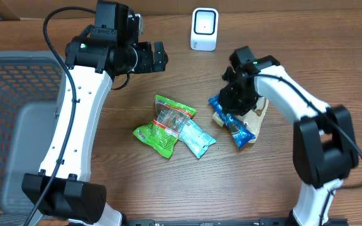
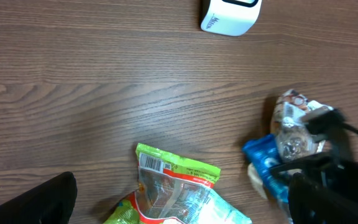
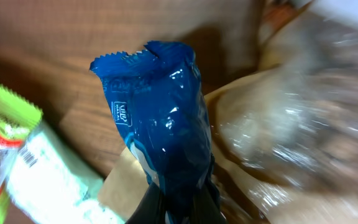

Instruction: Scan the item barcode

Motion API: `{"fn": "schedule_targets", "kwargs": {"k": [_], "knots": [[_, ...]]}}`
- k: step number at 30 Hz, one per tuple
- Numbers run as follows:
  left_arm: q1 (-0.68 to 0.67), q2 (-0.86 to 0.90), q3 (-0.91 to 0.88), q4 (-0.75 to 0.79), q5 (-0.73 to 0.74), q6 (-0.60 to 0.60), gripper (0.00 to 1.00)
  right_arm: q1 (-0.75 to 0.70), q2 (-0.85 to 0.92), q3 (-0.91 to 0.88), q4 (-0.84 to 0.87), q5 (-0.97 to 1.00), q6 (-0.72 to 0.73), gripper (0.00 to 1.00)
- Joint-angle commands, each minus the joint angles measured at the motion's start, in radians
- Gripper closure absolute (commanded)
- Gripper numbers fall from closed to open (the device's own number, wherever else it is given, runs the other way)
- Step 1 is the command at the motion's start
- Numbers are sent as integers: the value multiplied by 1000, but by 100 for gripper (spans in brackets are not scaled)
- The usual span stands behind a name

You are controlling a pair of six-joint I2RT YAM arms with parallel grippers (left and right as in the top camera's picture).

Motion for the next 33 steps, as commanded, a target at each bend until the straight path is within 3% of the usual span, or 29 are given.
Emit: {"fn": "schedule_targets", "kwargs": {"k": [1, 6, 15, 20, 27, 33], "knots": [[1, -5, 16, 1, -10, 27, 0, 93, -115, 40, -2, 437, 222, 96], [1, -5, 16, 1, -10, 27, 0, 207, -79, 38, -39, 820, 357, 96], [1, -5, 16, 1, -10, 27, 0, 289, 110, 38, -44, 1089, 358, 96], [1, -5, 16, 1, -10, 27, 0, 301, 142, 39, -53, 982, 358, 96], [1, -5, 16, 1, -10, 27, 0, 337, 141, 43, -53, 711, 354, 66], [1, -5, 16, 1, -10, 27, 0, 345, 141, 95, -126, 584, 347, 64]]}}
